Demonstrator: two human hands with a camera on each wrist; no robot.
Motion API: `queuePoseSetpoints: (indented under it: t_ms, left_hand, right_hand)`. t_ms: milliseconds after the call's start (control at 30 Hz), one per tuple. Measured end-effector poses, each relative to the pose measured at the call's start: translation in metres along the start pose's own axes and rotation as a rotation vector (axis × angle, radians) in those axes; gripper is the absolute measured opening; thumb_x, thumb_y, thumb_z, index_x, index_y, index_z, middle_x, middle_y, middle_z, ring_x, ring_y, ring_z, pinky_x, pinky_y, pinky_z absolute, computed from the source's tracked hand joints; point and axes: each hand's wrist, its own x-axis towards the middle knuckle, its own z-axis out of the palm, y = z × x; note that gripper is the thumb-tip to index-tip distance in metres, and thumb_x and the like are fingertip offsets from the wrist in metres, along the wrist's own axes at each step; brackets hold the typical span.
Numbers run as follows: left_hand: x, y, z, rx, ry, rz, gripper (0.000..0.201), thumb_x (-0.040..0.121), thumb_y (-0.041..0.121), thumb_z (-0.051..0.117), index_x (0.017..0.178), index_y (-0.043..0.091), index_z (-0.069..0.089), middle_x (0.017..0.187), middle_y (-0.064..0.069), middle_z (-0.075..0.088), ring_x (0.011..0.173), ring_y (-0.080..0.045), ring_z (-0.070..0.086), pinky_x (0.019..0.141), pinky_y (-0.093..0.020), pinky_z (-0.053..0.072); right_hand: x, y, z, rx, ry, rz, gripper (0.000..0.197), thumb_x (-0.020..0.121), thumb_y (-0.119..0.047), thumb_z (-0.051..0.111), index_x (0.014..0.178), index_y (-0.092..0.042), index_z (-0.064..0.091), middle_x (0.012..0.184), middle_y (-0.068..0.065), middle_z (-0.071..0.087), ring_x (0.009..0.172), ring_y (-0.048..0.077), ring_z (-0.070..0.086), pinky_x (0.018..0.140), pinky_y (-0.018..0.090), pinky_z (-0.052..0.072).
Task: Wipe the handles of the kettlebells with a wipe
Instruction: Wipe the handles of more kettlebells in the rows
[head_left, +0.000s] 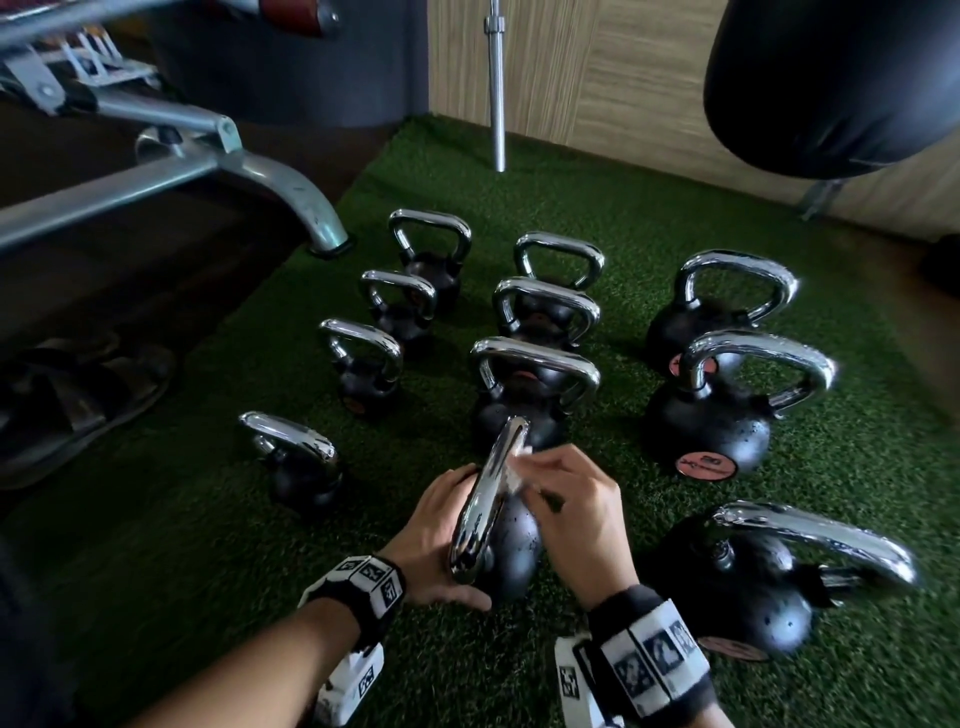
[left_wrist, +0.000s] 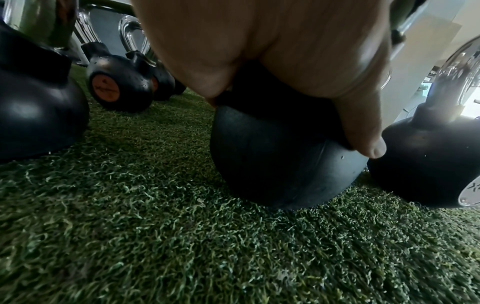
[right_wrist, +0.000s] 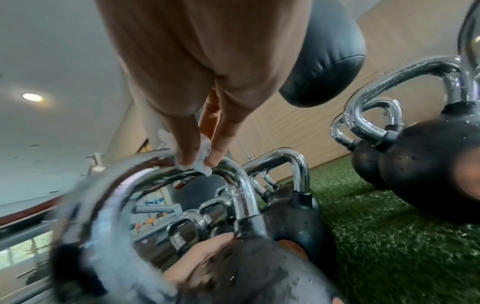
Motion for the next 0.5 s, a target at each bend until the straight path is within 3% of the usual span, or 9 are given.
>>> queuePoseSetpoints:
  t_ms: [133,200,300,400,500]
  left_hand:
    - [0.002,-0.003,0.002,0.001,0.005,-0.032,0.146,0.051,0.072,0.087,0.161,0.03,0.0,0.162,0.021,-0.012,0.156,-0.014,-0.011,0.128,-0.045,0.013]
    - [0.001,-0.004,0.003,-0.044,0.02,-0.048,0.147,0.049,0.072,0.088,0.157,0.044,-0.008,0.163,0.02,-0.01,0.156,-0.014,-0.006,0.128,-0.046,0.016]
    - [-0.001,-0.005,0.004,-0.146,0.057,-0.068,0.145,0.045,0.064,0.093,0.136,0.073,-0.019,0.164,0.012,-0.001,0.156,-0.015,0.006,0.127,-0.047,0.02]
    - [-0.003,-0.001,0.001,-0.113,0.054,-0.044,0.145,0.049,0.056,0.096,0.127,0.08,-0.024,0.16,0.02,-0.004,0.156,-0.016,0.002,0.128,-0.046,0.016]
    - [-0.006,0.007,-0.004,-0.082,0.034,-0.023,0.143,0.052,0.053,0.095,0.116,0.084,-0.029,0.148,0.034,-0.014,0.155,-0.016,-0.003,0.127,-0.038,0.01]
  right_hand:
    - [-0.021,-0.017,-0.006,0.086,-0.102,0.092,0.037,0.076,0.004,0.084,0.104,-0.019,0.083,0.094,-0.014,0.072,0.086,-0.002,0.07,0.074,0.01,0.053]
    - [-0.015,-0.019,-0.012,0.171,-0.117,0.232,0.034,0.073,-0.001,0.088,0.099,-0.023,0.083,0.09,-0.014,0.077,0.084,-0.001,0.072,0.076,0.016,0.058]
    - [-0.011,-0.026,-0.02,0.342,-0.223,0.419,0.029,0.067,-0.004,0.092,0.086,-0.024,0.081,0.081,-0.008,0.079,0.076,0.006,0.076,0.072,0.022,0.06]
    - [-0.021,-0.033,-0.016,0.338,-0.327,0.427,0.024,0.064,-0.003,0.092,0.075,-0.018,0.077,0.075,-0.005,0.079,0.069,0.009,0.075,0.066,0.018,0.057]
    - [-0.026,-0.028,-0.012,0.335,-0.324,0.468,0.025,0.063,-0.004,0.093,0.074,-0.018,0.076,0.075,-0.004,0.079,0.069,0.011,0.075,0.066,0.022,0.058]
